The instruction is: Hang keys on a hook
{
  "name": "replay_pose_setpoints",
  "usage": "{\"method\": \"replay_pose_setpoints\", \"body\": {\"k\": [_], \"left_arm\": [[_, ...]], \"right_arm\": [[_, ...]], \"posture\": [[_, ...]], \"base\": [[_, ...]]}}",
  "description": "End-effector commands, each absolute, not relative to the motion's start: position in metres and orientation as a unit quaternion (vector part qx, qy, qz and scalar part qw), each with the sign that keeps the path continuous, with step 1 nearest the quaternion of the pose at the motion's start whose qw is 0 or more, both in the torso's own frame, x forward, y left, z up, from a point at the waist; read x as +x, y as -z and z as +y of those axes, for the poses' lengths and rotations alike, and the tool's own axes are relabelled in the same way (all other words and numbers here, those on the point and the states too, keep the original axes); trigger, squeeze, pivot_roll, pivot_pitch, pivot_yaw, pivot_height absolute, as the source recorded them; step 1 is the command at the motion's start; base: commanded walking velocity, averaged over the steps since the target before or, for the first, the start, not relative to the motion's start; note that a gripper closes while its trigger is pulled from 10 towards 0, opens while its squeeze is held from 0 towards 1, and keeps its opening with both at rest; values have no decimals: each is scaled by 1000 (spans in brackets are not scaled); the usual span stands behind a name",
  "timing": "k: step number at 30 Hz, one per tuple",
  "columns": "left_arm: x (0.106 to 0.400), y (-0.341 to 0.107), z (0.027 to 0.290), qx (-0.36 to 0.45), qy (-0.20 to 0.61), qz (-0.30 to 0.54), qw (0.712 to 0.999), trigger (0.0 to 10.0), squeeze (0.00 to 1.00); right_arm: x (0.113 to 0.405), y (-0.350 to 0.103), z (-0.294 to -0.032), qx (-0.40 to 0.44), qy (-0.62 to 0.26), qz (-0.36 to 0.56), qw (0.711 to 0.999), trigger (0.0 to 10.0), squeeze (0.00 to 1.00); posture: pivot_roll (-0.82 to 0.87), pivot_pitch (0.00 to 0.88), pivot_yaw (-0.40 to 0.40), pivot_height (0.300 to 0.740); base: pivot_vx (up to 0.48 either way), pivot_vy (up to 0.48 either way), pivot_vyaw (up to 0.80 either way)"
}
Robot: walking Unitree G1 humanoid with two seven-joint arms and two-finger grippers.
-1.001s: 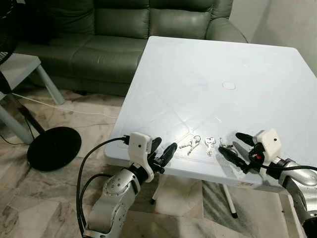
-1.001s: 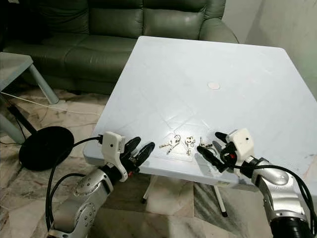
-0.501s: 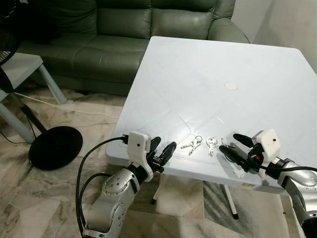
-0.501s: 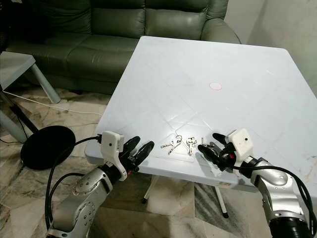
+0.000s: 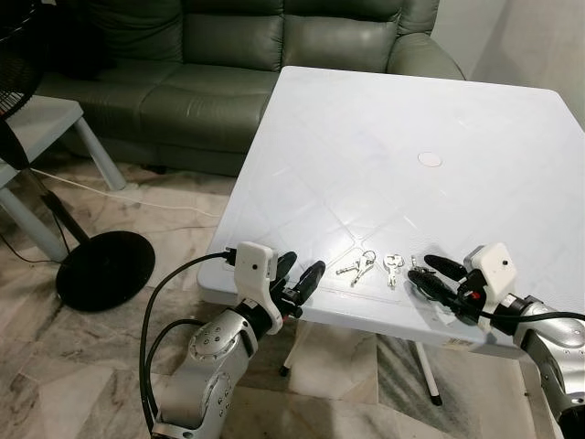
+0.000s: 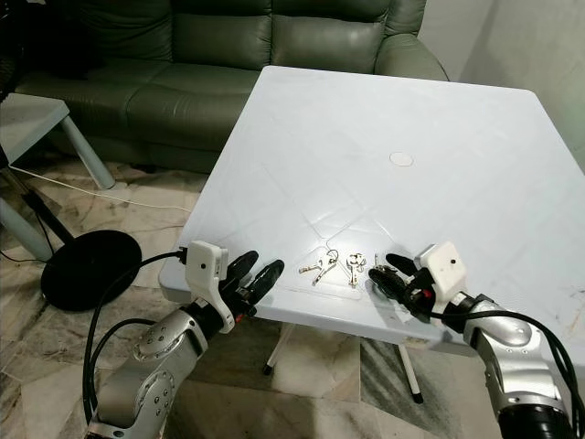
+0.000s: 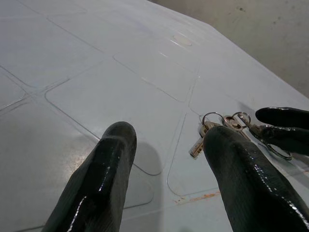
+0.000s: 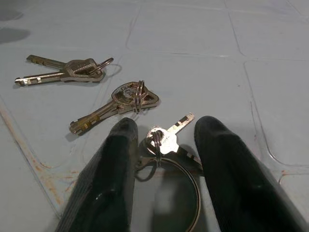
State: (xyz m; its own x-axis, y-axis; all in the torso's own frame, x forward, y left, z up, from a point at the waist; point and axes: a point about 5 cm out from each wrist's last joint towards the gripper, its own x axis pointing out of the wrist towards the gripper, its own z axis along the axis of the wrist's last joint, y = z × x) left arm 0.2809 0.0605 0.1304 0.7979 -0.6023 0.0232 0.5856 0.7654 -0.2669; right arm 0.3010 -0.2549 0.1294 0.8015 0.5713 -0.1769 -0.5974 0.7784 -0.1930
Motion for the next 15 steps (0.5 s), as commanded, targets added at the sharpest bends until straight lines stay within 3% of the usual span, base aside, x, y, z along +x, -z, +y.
{"method": "replay_pose_setpoints", "body": {"k": [1, 15], "left_arm": [[281, -135, 61, -136, 314, 26, 939, 10000, 0], [282, -136, 62, -141, 311, 25, 940, 10000, 0]], "right_arm": [[299, -129, -259, -135, -313, 63, 938, 0, 0], [298, -129, -261, -138, -317, 68, 936, 0, 0]], "posture": [[34, 197, -22, 740], [32, 199, -21, 740]], "base": [[0, 0, 0], [0, 0, 0]]}}
